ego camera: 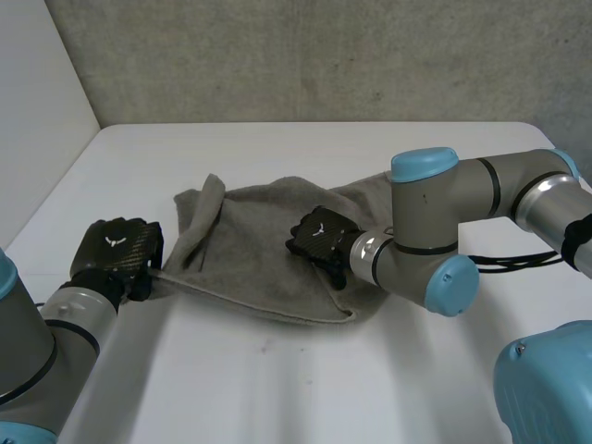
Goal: Fold the towel.
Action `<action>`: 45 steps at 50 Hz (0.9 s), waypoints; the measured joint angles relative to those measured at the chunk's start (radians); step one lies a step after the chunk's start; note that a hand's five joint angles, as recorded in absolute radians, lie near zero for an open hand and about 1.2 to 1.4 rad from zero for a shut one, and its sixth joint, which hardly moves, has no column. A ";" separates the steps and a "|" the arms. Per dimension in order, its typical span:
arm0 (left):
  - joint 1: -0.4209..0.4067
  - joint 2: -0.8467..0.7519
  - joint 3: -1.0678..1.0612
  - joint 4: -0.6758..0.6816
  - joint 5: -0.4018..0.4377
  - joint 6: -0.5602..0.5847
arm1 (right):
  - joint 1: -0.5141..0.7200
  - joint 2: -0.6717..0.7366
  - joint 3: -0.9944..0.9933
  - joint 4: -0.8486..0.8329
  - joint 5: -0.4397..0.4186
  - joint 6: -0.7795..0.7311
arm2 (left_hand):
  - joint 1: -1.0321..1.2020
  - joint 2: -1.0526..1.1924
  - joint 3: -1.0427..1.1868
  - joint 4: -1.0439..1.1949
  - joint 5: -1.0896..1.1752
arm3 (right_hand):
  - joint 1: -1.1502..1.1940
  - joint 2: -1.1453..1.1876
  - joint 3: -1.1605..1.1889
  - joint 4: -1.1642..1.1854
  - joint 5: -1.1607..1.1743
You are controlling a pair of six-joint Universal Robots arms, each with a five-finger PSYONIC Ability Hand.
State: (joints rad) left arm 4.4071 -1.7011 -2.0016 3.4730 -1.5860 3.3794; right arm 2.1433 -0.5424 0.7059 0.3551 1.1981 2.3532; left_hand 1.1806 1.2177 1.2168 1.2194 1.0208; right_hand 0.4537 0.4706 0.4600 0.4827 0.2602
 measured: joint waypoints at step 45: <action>0.011 -0.001 -0.002 0.000 0.000 0.000 | -0.067 -0.050 0.055 -0.003 0.066 -0.002 | 0.000 0.000 0.000 0.000 0.000 | 0.079 0.079 0.084 0.066 0.085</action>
State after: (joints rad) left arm 4.4180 -1.7020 -2.0033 3.4729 -1.5861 3.3791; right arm 2.0765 -0.5928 0.7607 0.3525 1.2638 2.3516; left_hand 1.1806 1.2177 1.2168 1.2194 1.0208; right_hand 0.5330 0.5498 0.5437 0.5487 0.3457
